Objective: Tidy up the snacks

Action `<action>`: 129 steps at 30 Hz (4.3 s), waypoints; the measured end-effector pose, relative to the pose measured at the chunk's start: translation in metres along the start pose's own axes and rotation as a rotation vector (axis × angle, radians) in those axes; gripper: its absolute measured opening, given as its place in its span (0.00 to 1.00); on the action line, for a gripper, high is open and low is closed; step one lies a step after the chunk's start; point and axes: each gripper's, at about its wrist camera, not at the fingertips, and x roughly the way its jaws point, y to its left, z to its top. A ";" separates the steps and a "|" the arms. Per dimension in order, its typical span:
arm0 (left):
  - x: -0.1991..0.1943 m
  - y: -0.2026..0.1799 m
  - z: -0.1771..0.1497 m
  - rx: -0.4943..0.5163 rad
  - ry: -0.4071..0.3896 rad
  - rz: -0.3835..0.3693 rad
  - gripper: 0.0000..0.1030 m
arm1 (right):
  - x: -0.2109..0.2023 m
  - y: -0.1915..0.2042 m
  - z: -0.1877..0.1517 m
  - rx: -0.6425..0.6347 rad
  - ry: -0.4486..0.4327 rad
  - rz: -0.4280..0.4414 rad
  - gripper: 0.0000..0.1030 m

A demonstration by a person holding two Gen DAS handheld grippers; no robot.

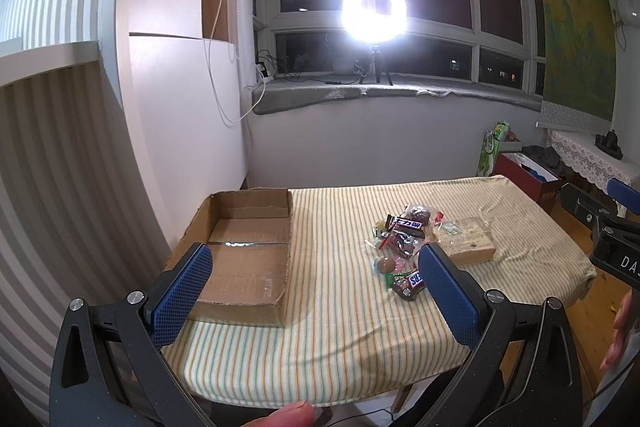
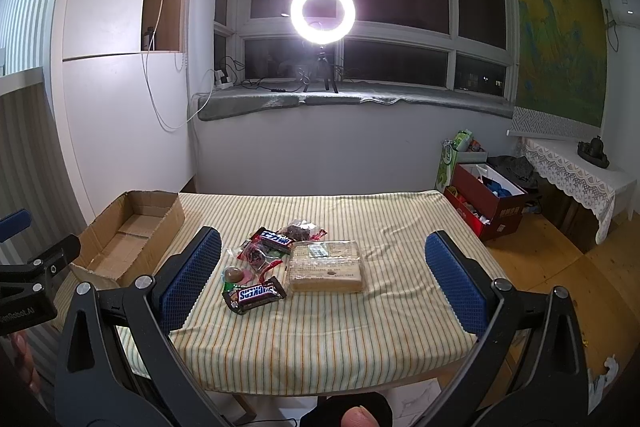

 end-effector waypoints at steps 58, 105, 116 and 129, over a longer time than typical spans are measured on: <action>-0.004 0.003 0.003 0.003 0.001 0.001 0.99 | -0.003 0.000 -0.002 -0.002 0.005 -0.003 1.00; 0.197 -0.020 -0.029 -0.019 0.329 -0.311 0.98 | 0.204 0.024 -0.094 -0.111 0.488 0.574 0.86; 0.264 -0.053 -0.030 0.055 0.468 -0.274 0.69 | 0.228 0.054 -0.104 -0.033 0.469 0.389 0.74; 0.256 -0.064 -0.042 0.106 0.473 -0.333 0.28 | 0.229 0.058 -0.107 -0.060 0.459 0.402 0.55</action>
